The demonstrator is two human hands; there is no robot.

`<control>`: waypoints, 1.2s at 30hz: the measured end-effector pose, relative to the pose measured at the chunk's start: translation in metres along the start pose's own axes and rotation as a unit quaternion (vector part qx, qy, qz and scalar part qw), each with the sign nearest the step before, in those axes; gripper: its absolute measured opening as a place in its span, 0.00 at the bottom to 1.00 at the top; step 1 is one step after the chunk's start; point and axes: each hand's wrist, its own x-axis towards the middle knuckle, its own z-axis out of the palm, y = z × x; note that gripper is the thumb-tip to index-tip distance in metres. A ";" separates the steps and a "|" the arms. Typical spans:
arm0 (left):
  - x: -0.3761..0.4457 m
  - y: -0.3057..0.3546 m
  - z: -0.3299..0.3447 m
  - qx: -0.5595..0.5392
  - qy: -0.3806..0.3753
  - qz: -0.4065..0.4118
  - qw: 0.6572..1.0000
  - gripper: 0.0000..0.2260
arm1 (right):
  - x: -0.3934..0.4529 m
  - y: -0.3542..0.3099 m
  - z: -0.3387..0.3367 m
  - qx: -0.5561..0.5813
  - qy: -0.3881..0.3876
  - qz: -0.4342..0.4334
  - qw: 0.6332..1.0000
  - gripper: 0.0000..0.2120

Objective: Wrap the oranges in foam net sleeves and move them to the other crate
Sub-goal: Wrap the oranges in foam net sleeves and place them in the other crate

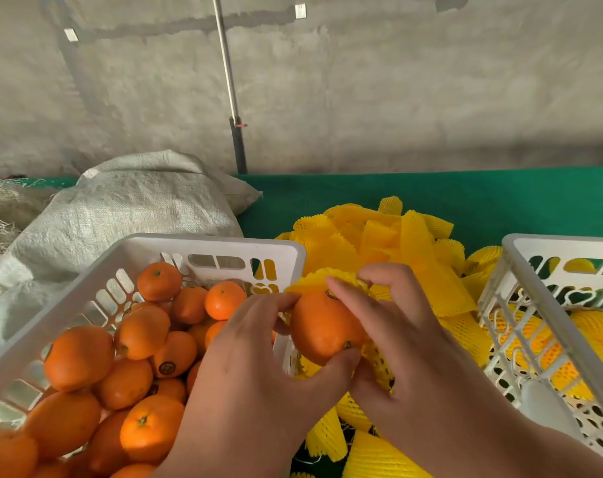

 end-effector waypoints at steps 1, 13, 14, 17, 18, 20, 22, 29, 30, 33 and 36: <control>0.000 0.000 0.001 -0.003 0.012 0.005 1.000 0.35 | 0.001 -0.005 -0.002 -0.012 0.010 -0.010 1.000 0.40; 0.003 -0.003 0.001 -0.056 0.109 0.073 0.990 0.26 | -0.004 -0.010 -0.009 0.062 0.060 -0.066 0.994 0.26; 0.003 -0.005 0.000 -0.052 0.109 0.084 0.989 0.26 | -0.005 -0.011 -0.008 0.107 0.081 -0.033 0.990 0.28; 0.002 -0.007 -0.003 -0.016 0.098 0.117 0.988 0.27 | -0.001 -0.012 -0.006 0.185 0.105 0.083 0.974 0.43; 0.001 -0.007 -0.002 0.000 0.095 0.126 0.988 0.27 | 0.000 -0.011 -0.005 0.194 0.091 0.113 0.970 0.48; -0.002 -0.007 0.000 0.033 0.092 0.145 0.985 0.26 | 0.001 -0.013 -0.002 0.212 0.045 0.159 0.963 0.55; -0.003 -0.007 0.000 0.055 0.088 0.170 0.980 0.25 | 0.001 -0.016 0.000 0.226 0.007 0.189 0.956 0.57; -0.003 -0.007 0.003 0.116 0.071 0.234 0.963 0.24 | -0.003 -0.014 0.007 0.227 0.043 0.184 0.955 0.53; -0.003 -0.007 0.004 0.116 0.069 0.235 0.963 0.24 | -0.003 -0.012 0.008 0.221 0.052 0.184 0.956 0.51; -0.003 -0.008 0.004 0.106 0.062 0.232 0.965 0.22 | -0.002 -0.006 0.008 0.203 0.086 0.192 0.956 0.49; -0.004 -0.008 0.004 0.092 0.047 0.223 0.969 0.24 | 0.001 0.006 0.006 0.203 0.122 0.229 0.944 0.48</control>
